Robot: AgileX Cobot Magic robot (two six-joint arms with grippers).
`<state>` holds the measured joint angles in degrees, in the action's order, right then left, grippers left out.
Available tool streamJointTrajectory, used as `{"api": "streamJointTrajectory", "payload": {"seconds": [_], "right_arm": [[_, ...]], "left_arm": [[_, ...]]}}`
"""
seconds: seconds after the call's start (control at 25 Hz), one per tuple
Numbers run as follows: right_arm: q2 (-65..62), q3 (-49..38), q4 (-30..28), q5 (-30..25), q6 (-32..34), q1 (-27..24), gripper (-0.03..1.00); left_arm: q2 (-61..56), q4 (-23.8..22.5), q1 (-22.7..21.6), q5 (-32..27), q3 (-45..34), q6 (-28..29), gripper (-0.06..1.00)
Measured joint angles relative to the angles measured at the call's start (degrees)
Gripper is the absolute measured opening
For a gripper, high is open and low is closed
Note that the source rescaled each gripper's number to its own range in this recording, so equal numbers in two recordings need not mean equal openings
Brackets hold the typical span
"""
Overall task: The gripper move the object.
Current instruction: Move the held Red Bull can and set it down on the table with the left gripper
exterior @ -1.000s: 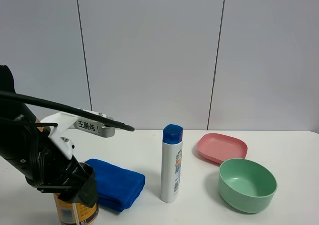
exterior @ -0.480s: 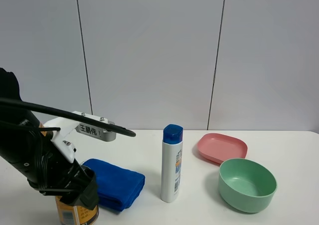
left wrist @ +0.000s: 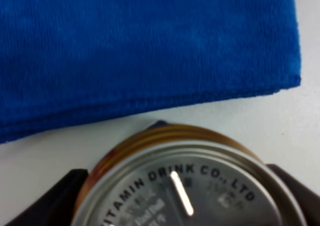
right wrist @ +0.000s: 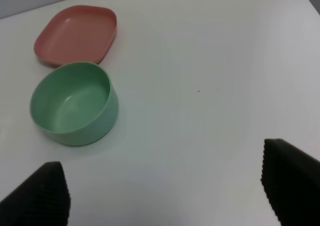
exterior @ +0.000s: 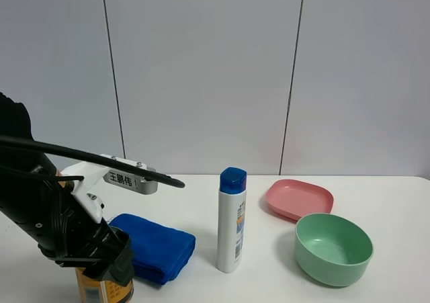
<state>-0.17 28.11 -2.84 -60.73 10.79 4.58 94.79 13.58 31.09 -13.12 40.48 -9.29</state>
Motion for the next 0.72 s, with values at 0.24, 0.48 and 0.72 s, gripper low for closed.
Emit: {"api": "streamJointTrajectory", "payload": {"seconds": [0.24, 0.48, 0.72], "right_arm": [[0.0, 0.0, 0.0, 0.0, 0.0, 0.0, 1.00], [0.0, 0.0, 0.0, 0.0, 0.0, 0.0, 1.00], [0.0, 0.0, 0.0, 0.0, 0.0, 0.0, 1.00]], "left_arm": [[0.0, 0.0, 0.0, 0.8, 0.0, 0.1, 0.00], [0.0, 0.0, 0.0, 0.9, 0.0, 0.0, 0.00], [0.0, 0.0, 0.0, 0.9, 0.0, 0.0, 0.09]]}}
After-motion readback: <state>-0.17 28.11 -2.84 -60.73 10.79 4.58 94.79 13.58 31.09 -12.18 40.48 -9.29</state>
